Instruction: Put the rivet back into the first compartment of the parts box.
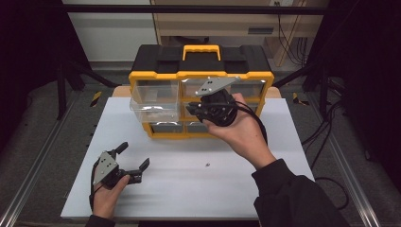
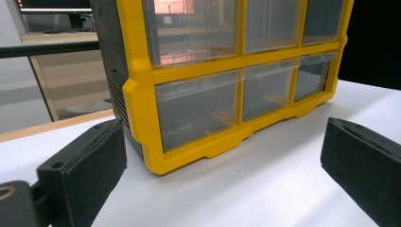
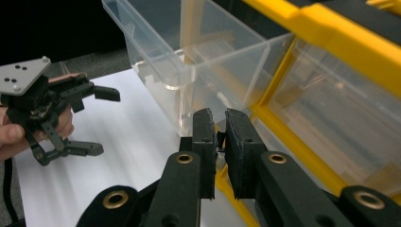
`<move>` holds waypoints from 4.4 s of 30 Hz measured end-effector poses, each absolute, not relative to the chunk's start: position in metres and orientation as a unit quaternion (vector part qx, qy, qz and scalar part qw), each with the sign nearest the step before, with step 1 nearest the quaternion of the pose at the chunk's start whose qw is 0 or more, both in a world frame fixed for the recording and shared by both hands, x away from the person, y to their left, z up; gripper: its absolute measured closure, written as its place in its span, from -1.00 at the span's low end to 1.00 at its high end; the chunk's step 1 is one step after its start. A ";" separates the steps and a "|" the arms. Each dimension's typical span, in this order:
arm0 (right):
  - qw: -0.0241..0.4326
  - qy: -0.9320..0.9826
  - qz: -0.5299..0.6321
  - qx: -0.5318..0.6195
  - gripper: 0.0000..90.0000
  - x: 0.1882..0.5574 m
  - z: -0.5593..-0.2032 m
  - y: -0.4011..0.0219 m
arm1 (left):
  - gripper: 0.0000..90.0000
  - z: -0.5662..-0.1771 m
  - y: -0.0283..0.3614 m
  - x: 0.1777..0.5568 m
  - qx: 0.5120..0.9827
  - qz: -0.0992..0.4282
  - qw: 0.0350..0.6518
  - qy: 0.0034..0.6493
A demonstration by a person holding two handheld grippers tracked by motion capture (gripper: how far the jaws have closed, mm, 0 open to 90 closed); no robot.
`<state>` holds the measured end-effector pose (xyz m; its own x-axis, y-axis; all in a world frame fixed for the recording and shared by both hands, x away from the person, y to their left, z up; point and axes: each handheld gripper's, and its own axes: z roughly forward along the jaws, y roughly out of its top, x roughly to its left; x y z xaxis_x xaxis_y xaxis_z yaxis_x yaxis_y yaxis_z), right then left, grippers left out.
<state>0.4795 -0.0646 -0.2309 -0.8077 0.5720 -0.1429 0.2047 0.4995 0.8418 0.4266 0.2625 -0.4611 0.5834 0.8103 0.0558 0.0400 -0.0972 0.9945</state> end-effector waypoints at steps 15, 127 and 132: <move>0.222 0.827 0.461 0.232 0.84 0.481 -0.210 -0.062 | -0.98 -0.461 0.262 0.427 0.664 0.325 0.593 0.320; 0.141 0.886 0.323 0.301 -0.81 0.474 -0.422 -0.088 | -0.98 -0.461 0.261 0.427 0.667 0.325 0.591 0.317; 0.128 0.890 0.310 0.308 -0.81 0.471 -0.430 -0.085 | -0.98 -0.461 0.262 0.427 0.666 0.325 0.591 0.317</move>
